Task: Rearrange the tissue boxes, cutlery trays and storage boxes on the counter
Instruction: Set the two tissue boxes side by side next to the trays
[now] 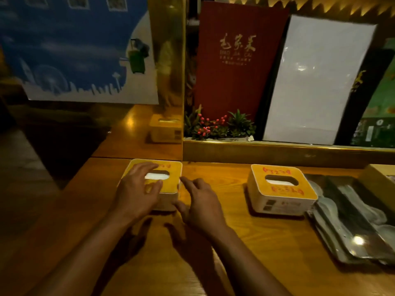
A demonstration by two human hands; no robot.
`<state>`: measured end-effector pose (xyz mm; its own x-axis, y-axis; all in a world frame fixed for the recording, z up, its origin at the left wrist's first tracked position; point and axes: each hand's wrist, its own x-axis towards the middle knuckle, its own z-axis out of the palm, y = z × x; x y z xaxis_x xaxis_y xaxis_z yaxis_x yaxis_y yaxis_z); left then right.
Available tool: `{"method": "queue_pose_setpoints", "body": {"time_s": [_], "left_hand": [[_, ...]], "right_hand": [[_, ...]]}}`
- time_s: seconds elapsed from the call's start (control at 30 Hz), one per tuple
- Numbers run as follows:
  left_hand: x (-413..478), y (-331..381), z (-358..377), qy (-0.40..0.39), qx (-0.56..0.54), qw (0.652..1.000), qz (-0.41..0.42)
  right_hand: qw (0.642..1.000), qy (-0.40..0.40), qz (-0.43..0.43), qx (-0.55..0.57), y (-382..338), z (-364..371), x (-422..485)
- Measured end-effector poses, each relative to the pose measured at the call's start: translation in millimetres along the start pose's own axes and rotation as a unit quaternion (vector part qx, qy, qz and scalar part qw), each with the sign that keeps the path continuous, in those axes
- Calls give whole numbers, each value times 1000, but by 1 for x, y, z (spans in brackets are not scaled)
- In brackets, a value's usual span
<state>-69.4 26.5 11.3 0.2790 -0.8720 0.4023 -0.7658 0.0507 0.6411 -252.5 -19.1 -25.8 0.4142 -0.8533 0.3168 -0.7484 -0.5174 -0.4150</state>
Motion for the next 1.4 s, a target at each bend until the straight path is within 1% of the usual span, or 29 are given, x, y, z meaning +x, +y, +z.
{"method": "queue_pose_setpoints", "body": {"time_s": [0.07, 0.13, 0.17, 0.23, 0.3, 0.4, 0.5, 0.57, 0.8, 1.0, 1.13, 1.4], "left_hand": [[3, -31, -15, 1, 4, 999, -46], [5, -59, -23, -21, 5, 995, -100], [5, -71, -25, -41, -2, 993, -114], [5, -87, -24, -79, -45, 987, -130], [4, -91, -14, -100, -93, 981, -140], [3, -74, 9, -113, -148, 975, -120], [3, -51, 34, -146, -193, 964, -113], [3, -37, 51, -162, -205, 959, -106], [4, 14, 97, -177, -222, 954, -98], [2, 34, 114, -174, -225, 954, -96], [4, 39, 120, -183, -223, 952, -105], [0, 50, 129, -185, -218, 953, -99]], "right_hand": [[1000, -6, 14, -6, -17, 16, 9], [999, 3, 36, -11, -24, 25, 14], [999, 11, 45, -11, -24, 28, 15], [998, 23, 52, -28, -23, 30, 15], [996, 27, 60, -54, -18, 28, 13], [992, 41, 90, -81, -5, 16, 5], [984, 61, 121, -112, 17, -4, -7], [978, 76, 140, -136, 33, -17, -16], [956, 121, 194, -186, 78, -49, -34], [953, 145, 193, -183, 95, -58, -40], [956, 156, 191, -159, 102, -61, -42], [963, 150, 182, -133, 112, -67, -44]]}}
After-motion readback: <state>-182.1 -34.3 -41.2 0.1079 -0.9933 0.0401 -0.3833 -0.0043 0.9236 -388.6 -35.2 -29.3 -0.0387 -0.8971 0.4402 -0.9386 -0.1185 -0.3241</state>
